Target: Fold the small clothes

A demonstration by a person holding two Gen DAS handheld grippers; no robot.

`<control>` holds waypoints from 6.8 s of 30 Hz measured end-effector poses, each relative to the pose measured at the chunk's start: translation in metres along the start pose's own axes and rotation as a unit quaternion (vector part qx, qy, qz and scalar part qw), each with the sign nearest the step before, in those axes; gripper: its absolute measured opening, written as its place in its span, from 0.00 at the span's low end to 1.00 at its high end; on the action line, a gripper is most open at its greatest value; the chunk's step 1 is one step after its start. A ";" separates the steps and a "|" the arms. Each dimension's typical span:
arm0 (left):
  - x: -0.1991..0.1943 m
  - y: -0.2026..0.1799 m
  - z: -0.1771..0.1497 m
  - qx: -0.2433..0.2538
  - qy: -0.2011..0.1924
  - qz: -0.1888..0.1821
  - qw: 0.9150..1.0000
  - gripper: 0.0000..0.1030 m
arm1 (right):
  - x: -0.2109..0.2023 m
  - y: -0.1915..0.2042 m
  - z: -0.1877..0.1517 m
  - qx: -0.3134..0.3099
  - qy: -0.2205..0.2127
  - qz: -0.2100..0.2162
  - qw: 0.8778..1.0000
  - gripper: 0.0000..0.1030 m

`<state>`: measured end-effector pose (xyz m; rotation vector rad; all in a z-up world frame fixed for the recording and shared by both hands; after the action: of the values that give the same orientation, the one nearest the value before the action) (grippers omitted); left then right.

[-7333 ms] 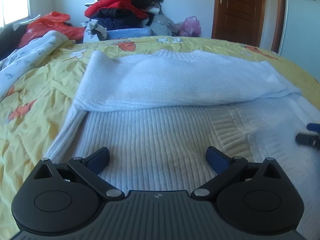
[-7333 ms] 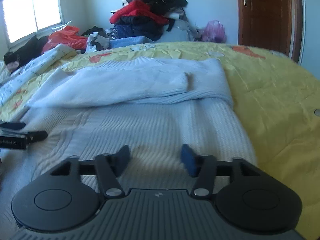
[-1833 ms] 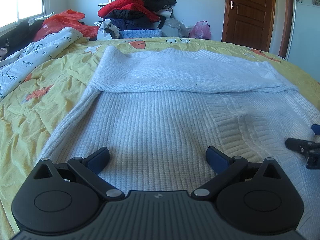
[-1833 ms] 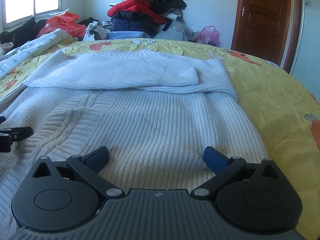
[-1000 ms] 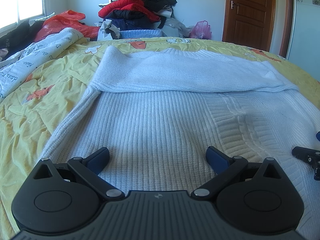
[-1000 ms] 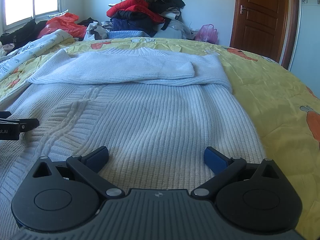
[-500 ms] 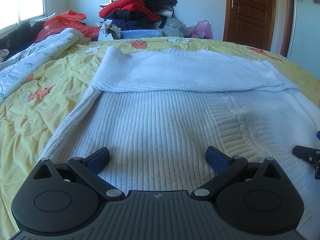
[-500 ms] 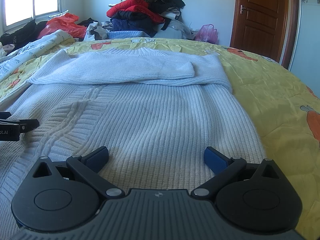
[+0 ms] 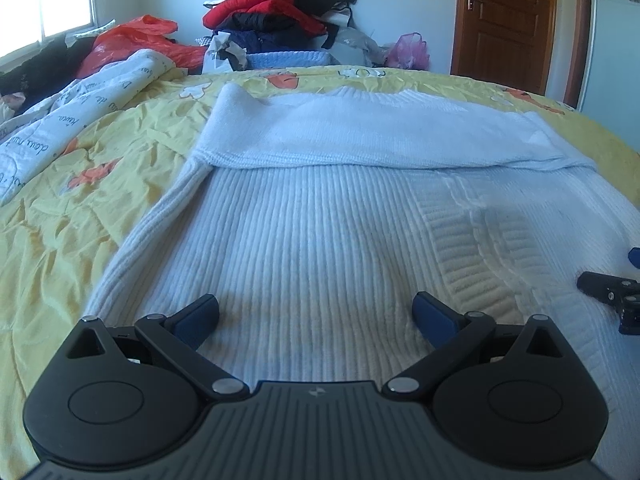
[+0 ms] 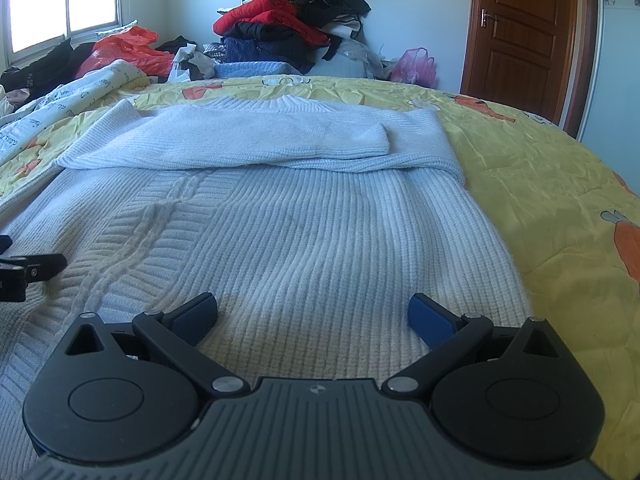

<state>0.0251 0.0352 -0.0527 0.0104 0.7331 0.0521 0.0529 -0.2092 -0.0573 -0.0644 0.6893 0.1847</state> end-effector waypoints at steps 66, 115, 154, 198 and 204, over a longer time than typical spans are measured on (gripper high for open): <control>-0.075 0.092 -0.056 -0.126 0.034 -0.075 0.989 1.00 | -0.111 -0.078 -0.053 0.123 0.107 0.153 0.975 0.71; -0.104 0.100 -0.035 -0.132 0.088 -0.293 0.943 0.10 | -0.129 -0.101 -0.030 0.281 0.082 0.313 0.904 0.15; 0.185 0.122 0.210 -0.213 0.026 -0.138 0.967 0.10 | 0.192 -0.171 0.200 0.399 0.026 0.221 0.890 0.27; 0.050 0.128 0.120 -0.363 -0.020 -0.139 0.921 0.24 | 0.078 -0.133 0.106 0.457 -0.051 0.155 0.874 0.23; -0.031 0.122 0.074 -0.303 -0.015 -0.190 0.934 0.24 | -0.007 -0.132 0.087 0.420 -0.056 0.218 0.879 0.23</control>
<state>0.0463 0.1560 0.0265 -0.7198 0.6533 -0.0933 0.1275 -0.3290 0.0138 0.9412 0.6118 0.3038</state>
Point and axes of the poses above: each gripper's, at about its wrist camera, not at the fingertips, and x roughly the way its jaws point, y to its left, z to its top, the point moved 9 cm from there along x, roughly the way its jaws point
